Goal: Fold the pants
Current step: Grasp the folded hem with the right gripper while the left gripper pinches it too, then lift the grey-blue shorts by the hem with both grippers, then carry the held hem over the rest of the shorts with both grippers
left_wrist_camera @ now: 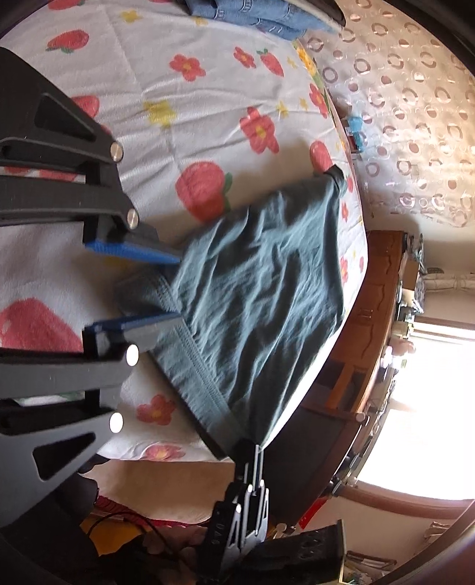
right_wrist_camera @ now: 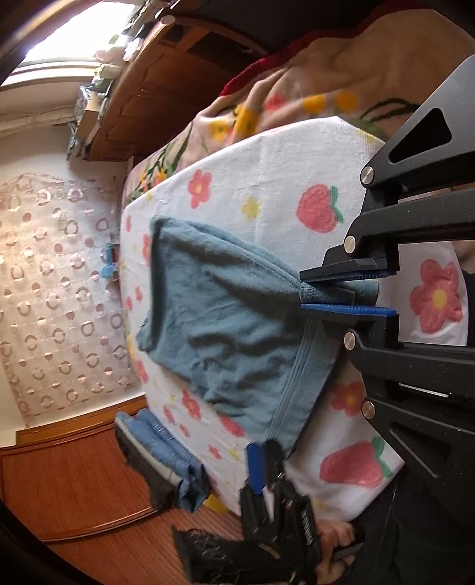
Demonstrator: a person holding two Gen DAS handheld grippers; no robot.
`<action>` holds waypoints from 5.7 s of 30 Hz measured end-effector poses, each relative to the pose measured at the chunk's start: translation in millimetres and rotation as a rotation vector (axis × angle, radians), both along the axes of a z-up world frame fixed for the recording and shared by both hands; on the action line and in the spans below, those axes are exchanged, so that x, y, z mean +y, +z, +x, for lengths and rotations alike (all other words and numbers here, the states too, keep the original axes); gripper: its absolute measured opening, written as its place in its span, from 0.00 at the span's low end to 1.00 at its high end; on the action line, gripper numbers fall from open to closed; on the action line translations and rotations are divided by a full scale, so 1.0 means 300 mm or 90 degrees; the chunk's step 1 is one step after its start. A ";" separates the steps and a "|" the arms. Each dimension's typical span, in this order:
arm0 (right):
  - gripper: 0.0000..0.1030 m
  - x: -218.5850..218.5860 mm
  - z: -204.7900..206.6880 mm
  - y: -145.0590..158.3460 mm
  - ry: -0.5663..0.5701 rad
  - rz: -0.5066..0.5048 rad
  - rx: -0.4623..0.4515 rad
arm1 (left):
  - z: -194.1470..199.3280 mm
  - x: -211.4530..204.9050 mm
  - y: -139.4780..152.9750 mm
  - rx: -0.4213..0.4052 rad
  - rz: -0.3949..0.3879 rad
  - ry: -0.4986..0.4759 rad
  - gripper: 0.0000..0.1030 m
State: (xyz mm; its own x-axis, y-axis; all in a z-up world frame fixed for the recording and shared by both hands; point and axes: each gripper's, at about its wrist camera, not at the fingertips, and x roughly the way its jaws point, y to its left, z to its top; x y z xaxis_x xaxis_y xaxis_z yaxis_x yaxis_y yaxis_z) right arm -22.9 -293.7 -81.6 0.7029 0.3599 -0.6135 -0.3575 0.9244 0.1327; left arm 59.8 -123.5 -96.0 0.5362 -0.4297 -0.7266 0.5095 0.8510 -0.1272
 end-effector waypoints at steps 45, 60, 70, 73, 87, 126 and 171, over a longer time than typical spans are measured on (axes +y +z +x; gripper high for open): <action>0.16 0.037 0.002 -0.062 -0.010 -0.037 0.015 | -0.005 0.019 -0.024 0.023 0.014 0.014 0.37; 0.20 0.023 0.010 -0.067 -0.013 -0.019 0.023 | -0.019 0.004 -0.038 0.034 0.003 0.004 0.37; 0.11 0.028 0.005 -0.063 0.004 -0.014 0.017 | -0.029 0.010 -0.009 0.018 -0.019 -0.009 0.14; 0.10 0.025 -0.004 -0.055 0.004 -0.002 0.006 | -0.037 0.018 0.030 -0.004 -0.031 -0.010 0.13; 0.10 0.072 0.057 0.192 0.037 0.038 -0.116 | 0.052 0.130 0.305 -0.125 -0.085 0.026 0.13; 0.10 0.357 0.836 0.549 0.112 0.033 -0.223 | 0.532 0.372 0.539 -0.217 0.009 0.146 0.13; 0.10 0.280 0.383 0.236 0.128 0.032 0.007 | -0.033 0.349 0.078 -0.019 -0.035 0.130 0.13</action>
State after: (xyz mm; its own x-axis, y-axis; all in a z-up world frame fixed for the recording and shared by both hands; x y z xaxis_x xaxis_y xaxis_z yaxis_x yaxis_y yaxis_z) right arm 92.1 -209.9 -10.7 0.6069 0.5229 -0.5985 -0.5331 0.8264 0.1814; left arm 49.9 -18.9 -72.6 0.6369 -0.3485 -0.6877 0.3314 0.9291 -0.1639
